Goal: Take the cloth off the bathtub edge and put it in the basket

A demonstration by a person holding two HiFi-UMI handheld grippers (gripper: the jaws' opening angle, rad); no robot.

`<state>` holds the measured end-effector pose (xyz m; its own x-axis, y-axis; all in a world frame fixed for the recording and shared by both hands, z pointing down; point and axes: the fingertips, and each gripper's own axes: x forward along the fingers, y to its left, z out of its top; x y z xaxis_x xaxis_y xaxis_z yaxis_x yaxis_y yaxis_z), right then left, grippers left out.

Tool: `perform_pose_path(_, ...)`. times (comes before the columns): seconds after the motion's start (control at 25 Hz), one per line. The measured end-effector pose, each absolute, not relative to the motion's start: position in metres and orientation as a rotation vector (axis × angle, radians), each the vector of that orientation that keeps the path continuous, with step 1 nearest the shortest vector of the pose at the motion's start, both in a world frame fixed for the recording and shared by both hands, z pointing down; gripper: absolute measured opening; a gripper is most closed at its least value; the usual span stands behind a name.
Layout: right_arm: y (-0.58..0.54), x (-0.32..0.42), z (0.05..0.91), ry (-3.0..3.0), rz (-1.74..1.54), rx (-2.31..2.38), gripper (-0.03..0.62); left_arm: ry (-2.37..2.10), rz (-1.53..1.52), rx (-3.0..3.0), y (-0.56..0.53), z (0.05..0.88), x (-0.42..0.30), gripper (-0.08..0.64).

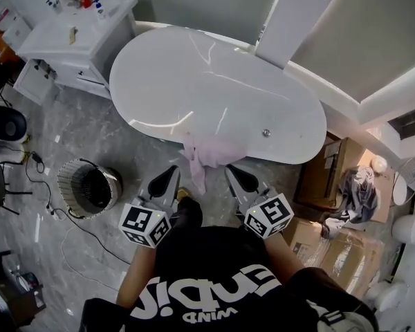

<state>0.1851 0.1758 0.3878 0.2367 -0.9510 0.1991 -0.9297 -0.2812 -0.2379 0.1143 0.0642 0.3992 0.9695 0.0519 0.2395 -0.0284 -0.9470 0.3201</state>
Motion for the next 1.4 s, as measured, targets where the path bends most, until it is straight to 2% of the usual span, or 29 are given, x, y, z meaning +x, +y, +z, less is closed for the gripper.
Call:
perform_pose_path(0.44, 0.14, 0.228, 0.372, 1.653, -0.417, -2.552, 0.005, 0.206, 0.341, 2.828, 0.017, 0.387, 0.17, -0.003)
perform_pose_path(1.4, 0.136, 0.296, 0.393, 1.639, -0.46, -2.552, 0.005, 0.232, 0.408, 2.835, 0.014, 0.403, 0.242, -0.003)
